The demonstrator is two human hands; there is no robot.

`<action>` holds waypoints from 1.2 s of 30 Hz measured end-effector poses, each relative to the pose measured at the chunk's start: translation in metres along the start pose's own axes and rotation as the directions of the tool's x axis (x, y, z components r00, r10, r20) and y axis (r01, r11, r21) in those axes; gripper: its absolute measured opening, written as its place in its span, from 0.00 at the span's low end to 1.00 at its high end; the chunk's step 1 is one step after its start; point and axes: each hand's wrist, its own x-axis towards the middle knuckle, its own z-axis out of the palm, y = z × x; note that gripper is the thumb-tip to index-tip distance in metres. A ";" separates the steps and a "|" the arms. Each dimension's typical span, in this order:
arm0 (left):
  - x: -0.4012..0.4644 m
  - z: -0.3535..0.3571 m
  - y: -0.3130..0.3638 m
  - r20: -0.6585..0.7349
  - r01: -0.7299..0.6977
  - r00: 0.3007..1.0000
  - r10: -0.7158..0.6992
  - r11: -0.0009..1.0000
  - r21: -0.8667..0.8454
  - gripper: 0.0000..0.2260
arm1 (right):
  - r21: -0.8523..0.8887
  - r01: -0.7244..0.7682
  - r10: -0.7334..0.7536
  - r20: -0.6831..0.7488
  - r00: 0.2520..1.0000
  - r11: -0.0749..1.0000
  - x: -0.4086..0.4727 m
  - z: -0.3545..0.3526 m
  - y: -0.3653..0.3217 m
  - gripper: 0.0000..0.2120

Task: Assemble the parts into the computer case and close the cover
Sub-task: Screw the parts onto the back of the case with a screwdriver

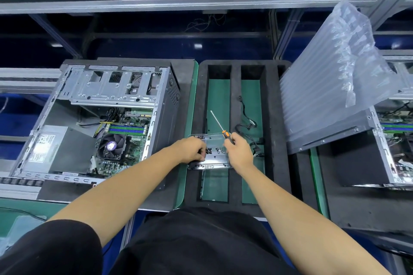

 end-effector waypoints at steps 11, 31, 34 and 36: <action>0.002 -0.023 0.004 0.071 0.140 0.981 -0.182 0.398 -0.907 0.10 | -0.007 0.012 -0.012 -0.004 1.000 1.000 0.000 -0.001 0.000 0.11; -0.003 -0.016 -0.013 -0.124 0.144 0.975 -0.182 0.953 -0.267 0.01 | -0.074 0.032 -0.029 0.034 0.999 0.997 0.003 -0.002 0.006 0.09; -0.006 -0.017 -0.017 -0.104 0.186 0.970 -0.219 0.947 -0.260 0.02 | -0.072 0.037 -0.034 0.038 0.999 0.997 0.003 -0.002 0.008 0.09; -0.008 -0.016 -0.018 -0.118 0.200 0.965 -0.232 0.951 -0.236 0.05 | -0.063 0.033 -0.030 0.046 0.998 0.997 0.003 -0.001 0.009 0.09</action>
